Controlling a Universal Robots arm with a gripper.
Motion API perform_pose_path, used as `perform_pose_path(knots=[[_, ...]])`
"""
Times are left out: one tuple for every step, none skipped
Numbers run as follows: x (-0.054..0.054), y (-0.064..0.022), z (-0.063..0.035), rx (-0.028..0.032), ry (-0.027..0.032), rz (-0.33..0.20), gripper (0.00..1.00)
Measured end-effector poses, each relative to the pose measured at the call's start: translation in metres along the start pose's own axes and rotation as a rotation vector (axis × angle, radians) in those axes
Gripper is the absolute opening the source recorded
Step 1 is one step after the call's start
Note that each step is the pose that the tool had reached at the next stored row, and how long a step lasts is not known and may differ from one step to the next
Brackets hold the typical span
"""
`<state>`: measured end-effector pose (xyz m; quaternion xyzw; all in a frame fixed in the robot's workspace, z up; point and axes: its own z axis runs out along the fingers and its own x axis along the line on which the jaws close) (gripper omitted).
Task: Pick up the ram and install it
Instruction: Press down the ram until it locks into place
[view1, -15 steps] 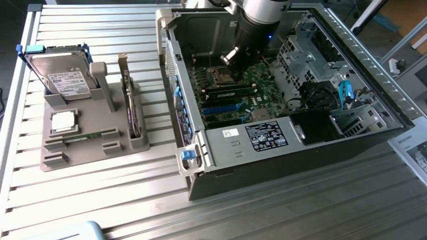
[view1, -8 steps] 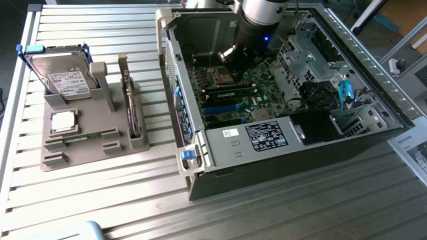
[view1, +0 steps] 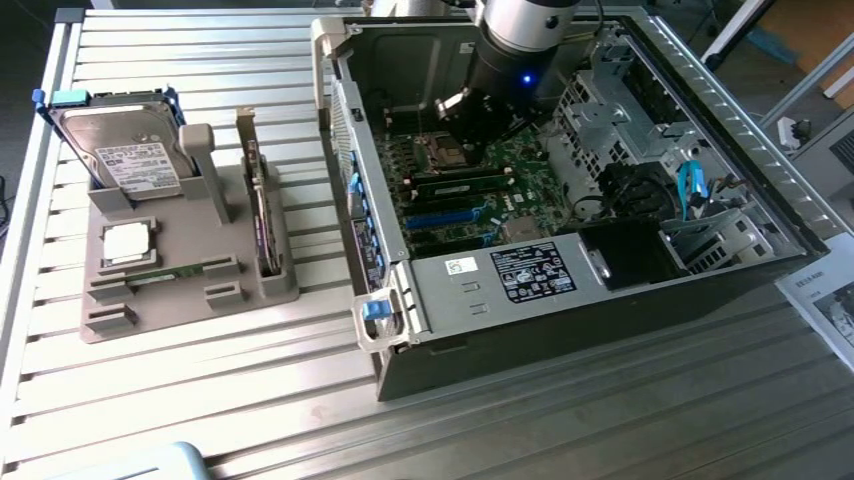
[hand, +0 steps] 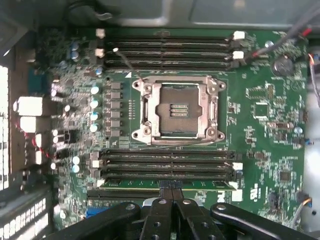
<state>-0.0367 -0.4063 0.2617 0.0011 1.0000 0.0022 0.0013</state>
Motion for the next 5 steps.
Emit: perform_pose_path(knots=[[0.0000,0.0000,0.0000,-0.0002,0.0000,0.000,0.10],[-0.0001,-0.0004,0.0000,0.0000,0.0001,0.000,0.10],[-0.0001,-0.0009,0.0000,0.0000,0.0001,0.000,0.10],[-0.0002,-0.0010,-0.0001,0.0000,0.0001,0.000,0.10],[-0.0002,-0.0011,0.0000,0.0000,0.0001,0.000,0.10]])
